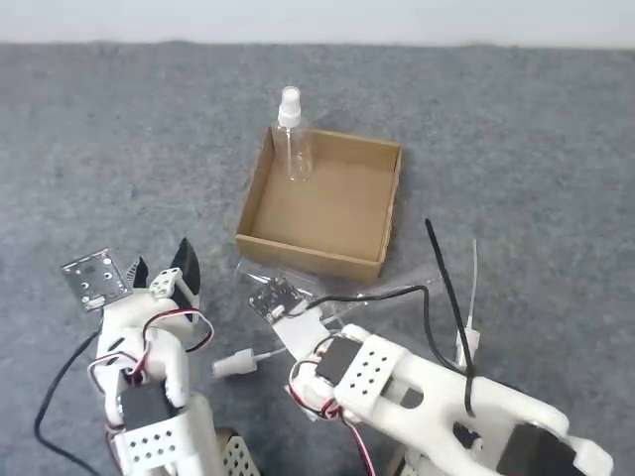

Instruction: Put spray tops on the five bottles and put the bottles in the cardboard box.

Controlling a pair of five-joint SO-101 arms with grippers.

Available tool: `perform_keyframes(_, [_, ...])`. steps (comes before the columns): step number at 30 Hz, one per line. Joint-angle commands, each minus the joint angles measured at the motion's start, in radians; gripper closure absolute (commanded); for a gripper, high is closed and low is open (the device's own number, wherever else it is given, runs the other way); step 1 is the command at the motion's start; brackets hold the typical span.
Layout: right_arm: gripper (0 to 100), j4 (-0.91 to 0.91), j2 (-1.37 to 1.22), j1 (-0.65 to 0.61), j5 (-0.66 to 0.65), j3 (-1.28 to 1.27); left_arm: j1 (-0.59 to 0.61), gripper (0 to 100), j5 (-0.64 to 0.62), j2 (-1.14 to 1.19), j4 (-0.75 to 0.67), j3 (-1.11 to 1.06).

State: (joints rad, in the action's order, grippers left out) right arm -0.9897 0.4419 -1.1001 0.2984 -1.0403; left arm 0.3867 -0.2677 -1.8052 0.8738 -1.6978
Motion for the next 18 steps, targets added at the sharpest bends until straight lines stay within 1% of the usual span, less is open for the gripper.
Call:
perform_keyframes(1, [78.4,0.015,-0.001,0.016,0.061,0.115,0.008,76,0.003,-0.025,-0.032,0.013])
perform_keyframes(8, [78.3,0.025,0.001,0.016,0.064,0.129,0.008,76,0.005,-0.025,-0.031,0.013])
perform_keyframes(15, [78.6,0.076,-0.005,0.101,0.060,0.126,0.008,76,0.005,-0.025,-0.031,0.013])
perform_keyframes(18, [78.6,0.074,-0.004,0.104,0.058,0.126,0.008,76,0.005,-0.025,-0.031,0.013])
